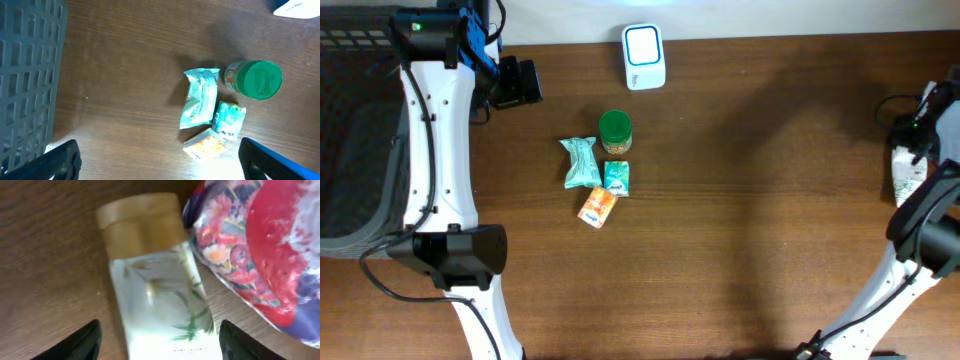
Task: Scan the item barcode
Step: 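Carry the white tube to the table's right edge and release, then swing right gripper to the small teal box and grasp it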
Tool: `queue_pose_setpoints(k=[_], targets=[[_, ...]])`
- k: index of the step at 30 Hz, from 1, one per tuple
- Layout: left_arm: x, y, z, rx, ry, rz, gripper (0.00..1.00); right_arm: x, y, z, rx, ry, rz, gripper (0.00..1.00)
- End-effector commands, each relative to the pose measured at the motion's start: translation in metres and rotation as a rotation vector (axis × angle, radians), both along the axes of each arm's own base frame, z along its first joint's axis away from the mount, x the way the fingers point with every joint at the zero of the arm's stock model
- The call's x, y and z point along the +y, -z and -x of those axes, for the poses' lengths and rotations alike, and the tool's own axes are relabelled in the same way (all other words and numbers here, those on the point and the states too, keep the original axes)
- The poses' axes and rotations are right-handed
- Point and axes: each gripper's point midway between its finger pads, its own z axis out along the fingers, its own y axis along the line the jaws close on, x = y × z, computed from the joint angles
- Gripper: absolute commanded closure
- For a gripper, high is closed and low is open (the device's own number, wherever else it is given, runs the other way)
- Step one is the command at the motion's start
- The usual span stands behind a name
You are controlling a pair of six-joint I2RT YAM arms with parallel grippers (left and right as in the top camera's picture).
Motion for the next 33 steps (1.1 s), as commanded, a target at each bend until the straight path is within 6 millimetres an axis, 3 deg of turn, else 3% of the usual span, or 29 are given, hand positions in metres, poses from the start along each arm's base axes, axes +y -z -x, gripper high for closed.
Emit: queue_pose_setpoints(k=[1, 3, 5, 7, 9, 12, 14, 17, 19, 23, 26, 27, 30, 33], targets=[[-0.001, -0.009, 0.002, -0.022, 0.014, -0.009, 0.01, 0.000, -0.053, -0.017, -0.064, 0.069, 0.082, 0.30], [-0.001, -0.009, 0.002, -0.022, 0.014, -0.009, 0.01, 0.031, -0.056, -0.026, -0.101, 0.047, -0.055, 0.30], [-0.001, -0.009, 0.002, -0.022, 0.014, -0.009, 0.01, 0.091, -0.051, -0.039, -0.160, -0.053, -0.341, 0.29], [-0.001, -0.009, 0.002, -0.022, 0.015, -0.009, 0.01, 0.169, -0.058, -0.045, -0.203, -0.158, -0.678, 0.29], [-0.001, -0.009, 0.002, -0.022, 0.015, -0.009, 0.01, 0.226, -0.060, -0.043, -0.175, -0.226, -0.841, 0.26], [-0.001, -0.009, 0.002, -0.022, 0.015, -0.009, 0.01, 0.303, -0.045, -0.036, -0.061, -0.341, -0.891, 0.20], [0.000, -0.009, 0.002, -0.022, 0.012, -0.009, 0.01, 0.366, -0.039, -0.034, -0.014, -0.472, -0.891, 0.19], [-0.001, -0.009, 0.002, -0.022, 0.015, -0.009, 0.01, 0.431, -0.029, -0.033, 0.023, -0.629, -0.782, 0.18], [-0.001, -0.009, 0.002, -0.022, 0.015, -0.009, 0.01, 0.472, -0.020, -0.015, 0.105, -0.630, -0.708, 0.12], [0.000, -0.009, 0.002, -0.022, 0.012, -0.010, 0.01, 0.537, -0.019, 0.025, 0.201, -0.756, -0.709, 0.12], [0.000, -0.009, 0.002, -0.022, 0.013, -0.009, 0.01, 0.573, -0.016, 0.038, 0.218, -0.702, -0.725, 0.32], [-0.001, -0.009, 0.002, -0.022, 0.015, -0.009, 0.01, 0.587, -0.014, 0.039, 0.206, -0.676, -0.735, 0.33], [0.000, -0.009, 0.002, -0.022, 0.012, -0.009, 0.01, 0.608, -0.006, 0.037, 0.165, -0.633, -0.746, 0.33], [0.000, -0.009, 0.002, -0.022, 0.013, -0.009, 0.01, 0.606, 0.016, 0.046, 0.184, -0.576, -0.682, 0.34]])
